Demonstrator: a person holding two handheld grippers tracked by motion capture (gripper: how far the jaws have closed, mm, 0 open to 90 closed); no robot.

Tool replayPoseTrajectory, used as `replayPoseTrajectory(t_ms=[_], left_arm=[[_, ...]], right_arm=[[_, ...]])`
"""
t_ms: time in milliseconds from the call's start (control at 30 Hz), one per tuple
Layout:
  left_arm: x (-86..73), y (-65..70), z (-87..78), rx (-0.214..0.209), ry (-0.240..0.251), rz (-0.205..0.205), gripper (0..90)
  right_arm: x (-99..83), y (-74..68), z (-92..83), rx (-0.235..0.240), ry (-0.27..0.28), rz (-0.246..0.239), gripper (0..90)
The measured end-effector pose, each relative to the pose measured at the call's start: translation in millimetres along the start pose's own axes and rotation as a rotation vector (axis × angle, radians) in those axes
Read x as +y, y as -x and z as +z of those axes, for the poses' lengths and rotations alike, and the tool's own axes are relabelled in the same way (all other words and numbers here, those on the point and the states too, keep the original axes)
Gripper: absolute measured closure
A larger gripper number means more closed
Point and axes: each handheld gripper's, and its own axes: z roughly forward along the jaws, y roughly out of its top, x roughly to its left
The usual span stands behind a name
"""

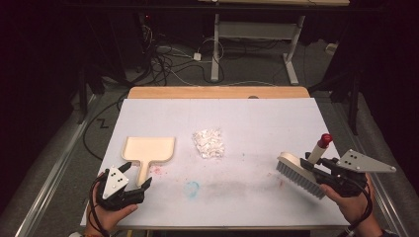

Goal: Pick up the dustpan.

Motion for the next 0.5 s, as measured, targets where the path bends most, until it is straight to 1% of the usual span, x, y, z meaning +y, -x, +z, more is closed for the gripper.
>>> replayPoseTrajectory(t_ms=[33,133,167,233,333,367,433,467,500], left_arm=[[0.4,1.7,1.9,0.001,-0.009,0.009,19.4],[-0.3,6.9,6.6,0.000,-0.056,0.048,21.4],[-1.4,7.9,7.9,-0.003,-0.070,0.051,21.3],[-3.8,8.5,9.1,-0.008,-0.083,0.039,21.4],[-6.3,8.5,7.8,0.000,-0.103,0.036,21.6],[-6.9,8.0,5.8,0.004,-0.098,0.030,23.0],[-8.0,6.2,2.0,0.006,-0.094,-0.010,24.1],[-8.6,5.7,1.4,0.012,-0.109,-0.043,24.3],[-8.7,5.6,1.1,0.039,-0.147,-0.072,24.9]], right_arm=[[-0.8,-0.3,1.1,0.002,-0.006,-0.004,71.1],[-1.3,-0.4,2.0,0.001,-0.006,-0.006,71.1],[-1.2,-0.5,2.3,0.006,-0.009,-0.006,71.1],[0.0,-0.2,4.2,0.006,-0.004,-0.008,71.1],[1.6,0.2,6.2,0.007,-0.002,-0.012,71.1],[2.1,0.3,7.5,0.011,-0.003,-0.011,71.1],[3.1,0.4,10.2,0.015,-0.006,-0.020,71.0],[4.2,0.0,12.3,0.017,-0.010,-0.024,71.1],[4.6,0.2,13.4,0.019,-0.010,-0.027,71.1]])
